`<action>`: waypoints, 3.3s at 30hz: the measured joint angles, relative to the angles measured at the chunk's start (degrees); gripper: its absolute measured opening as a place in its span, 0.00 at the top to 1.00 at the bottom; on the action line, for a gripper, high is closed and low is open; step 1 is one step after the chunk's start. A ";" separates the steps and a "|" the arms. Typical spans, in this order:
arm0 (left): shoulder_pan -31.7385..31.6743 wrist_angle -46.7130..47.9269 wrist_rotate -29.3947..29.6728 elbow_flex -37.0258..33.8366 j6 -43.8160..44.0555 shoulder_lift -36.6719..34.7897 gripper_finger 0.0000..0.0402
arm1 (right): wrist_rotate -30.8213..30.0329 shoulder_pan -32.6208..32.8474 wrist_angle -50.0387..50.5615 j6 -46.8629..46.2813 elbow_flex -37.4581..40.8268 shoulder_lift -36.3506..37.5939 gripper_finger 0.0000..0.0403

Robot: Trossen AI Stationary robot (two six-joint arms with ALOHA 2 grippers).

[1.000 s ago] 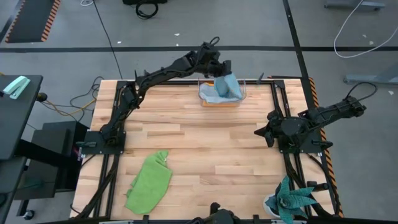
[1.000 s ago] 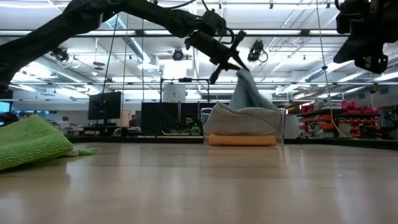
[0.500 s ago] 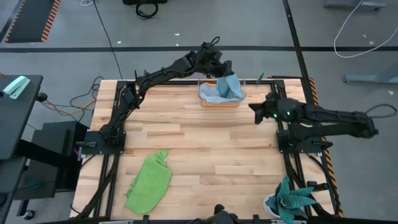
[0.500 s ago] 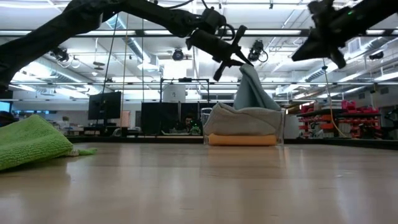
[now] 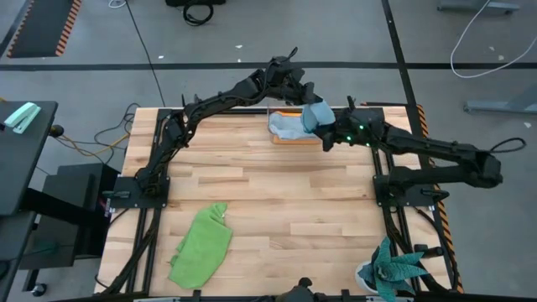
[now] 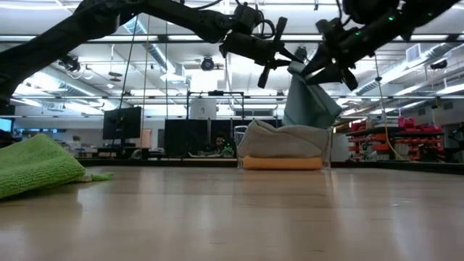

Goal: Fold microfiber towels
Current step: Put the blue microfiber cloth into the transparent bin

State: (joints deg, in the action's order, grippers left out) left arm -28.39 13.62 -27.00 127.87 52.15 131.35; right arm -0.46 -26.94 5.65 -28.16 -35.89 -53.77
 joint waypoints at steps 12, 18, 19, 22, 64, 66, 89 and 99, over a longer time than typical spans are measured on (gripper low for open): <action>-0.76 -1.06 -3.29 0.00 -0.36 0.00 0.98 | -17.92 3.35 25.80 6.05 -21.59 -13.15 0.61; -1.16 -2.77 -4.56 0.00 -0.09 0.00 0.98 | -21.35 6.65 36.02 6.97 -28.09 -14.15 0.63; -1.34 -2.87 -4.69 -0.01 -0.04 0.00 0.98 | -21.95 7.19 37.92 7.15 -28.79 -14.10 0.63; -1.65 -3.11 -5.62 0.00 -0.01 0.00 0.98 | -22.42 7.98 41.35 7.28 -29.74 -14.12 0.62; -1.54 -10.07 -8.96 -0.02 5.79 0.00 0.98 | -24.05 2.05 45.18 3.89 -29.91 -12.73 0.50; -1.54 -10.50 -8.96 -0.02 5.92 0.00 0.98 | -23.17 2.05 44.62 3.87 -29.91 -12.73 0.50; -1.67 -13.68 -9.28 -0.02 7.66 0.00 0.98 | -23.75 -0.20 41.90 3.27 -29.89 -17.85 0.63; -2.09 -13.66 -9.38 -0.02 6.75 0.00 0.98 | -25.89 -0.46 41.79 6.59 -29.89 -16.54 0.85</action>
State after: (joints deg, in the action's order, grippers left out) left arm -30.48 -0.04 -36.38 127.85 58.90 131.35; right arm -26.35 -27.40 47.44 -21.57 -65.78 -70.32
